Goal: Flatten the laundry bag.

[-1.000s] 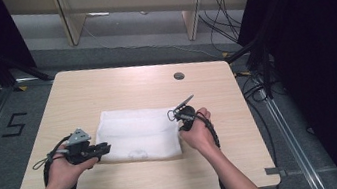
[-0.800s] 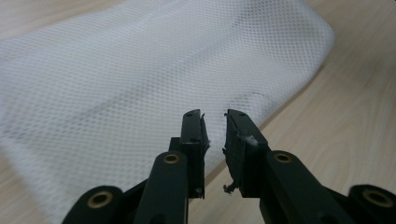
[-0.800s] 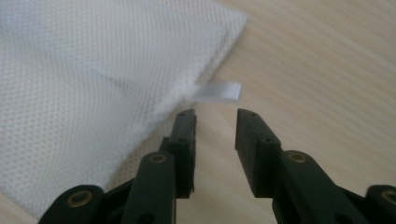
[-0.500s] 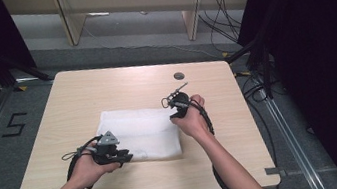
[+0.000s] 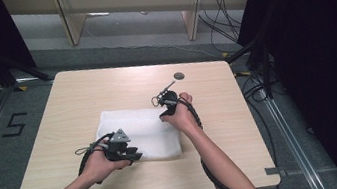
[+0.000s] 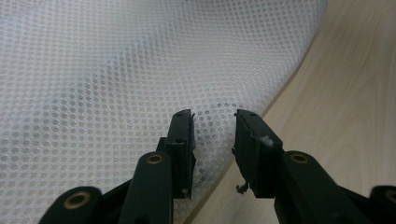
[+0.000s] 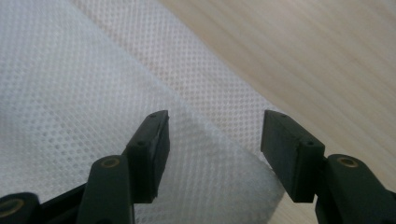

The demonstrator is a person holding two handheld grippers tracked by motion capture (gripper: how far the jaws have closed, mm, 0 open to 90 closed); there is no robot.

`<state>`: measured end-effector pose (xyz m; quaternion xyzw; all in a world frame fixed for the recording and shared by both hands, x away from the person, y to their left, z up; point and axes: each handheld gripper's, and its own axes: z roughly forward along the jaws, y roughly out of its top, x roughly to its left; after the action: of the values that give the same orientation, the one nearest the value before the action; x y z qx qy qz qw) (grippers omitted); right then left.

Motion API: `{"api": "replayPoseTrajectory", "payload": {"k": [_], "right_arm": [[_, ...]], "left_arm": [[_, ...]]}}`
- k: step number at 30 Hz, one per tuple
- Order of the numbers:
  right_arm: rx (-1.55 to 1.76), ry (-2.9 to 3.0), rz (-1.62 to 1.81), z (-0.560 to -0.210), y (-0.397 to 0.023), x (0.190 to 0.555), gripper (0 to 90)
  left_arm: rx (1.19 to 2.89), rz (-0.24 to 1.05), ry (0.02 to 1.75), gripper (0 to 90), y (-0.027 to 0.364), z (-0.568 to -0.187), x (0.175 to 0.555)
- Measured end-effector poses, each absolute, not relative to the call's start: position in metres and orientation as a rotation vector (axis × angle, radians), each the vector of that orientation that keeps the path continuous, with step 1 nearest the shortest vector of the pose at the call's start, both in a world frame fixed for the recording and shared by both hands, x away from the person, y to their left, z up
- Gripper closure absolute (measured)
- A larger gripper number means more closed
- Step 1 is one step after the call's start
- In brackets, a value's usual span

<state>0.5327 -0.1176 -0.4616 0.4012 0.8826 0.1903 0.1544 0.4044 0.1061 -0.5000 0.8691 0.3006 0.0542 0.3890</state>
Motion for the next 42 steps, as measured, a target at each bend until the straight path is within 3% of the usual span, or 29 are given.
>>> {"api": "replayPoseTrajectory", "payload": {"k": [7,8,9,10,14,20,42], "right_arm": [[1.128,2.574,0.488,-0.476,-0.113,0.538,47.4],[1.115,2.583,0.485,-0.477,-0.112,0.538,49.9],[1.066,2.614,0.472,-0.480,-0.111,0.537,58.5],[1.066,2.614,0.472,-0.480,-0.111,0.537,58.5],[1.000,2.656,0.431,-0.480,-0.105,0.534,76.2],[0.982,2.664,0.422,-0.478,-0.102,0.530,88.8],[0.900,2.636,0.638,-0.413,-0.103,0.492,90.0]], "left_arm": [[2.200,0.129,0.783,66.8,0.103,-0.505,0.404],[2.199,0.136,0.779,66.8,0.103,-0.505,0.404],[2.195,0.130,0.798,67.1,0.102,-0.506,0.404],[2.195,0.130,0.798,67.2,0.102,-0.506,0.404],[2.217,0.147,0.785,67.6,0.101,-0.508,0.404],[2.222,0.146,0.782,68.0,0.101,-0.508,0.404],[2.238,0.157,0.801,71.9,0.099,-0.507,0.407]]}}
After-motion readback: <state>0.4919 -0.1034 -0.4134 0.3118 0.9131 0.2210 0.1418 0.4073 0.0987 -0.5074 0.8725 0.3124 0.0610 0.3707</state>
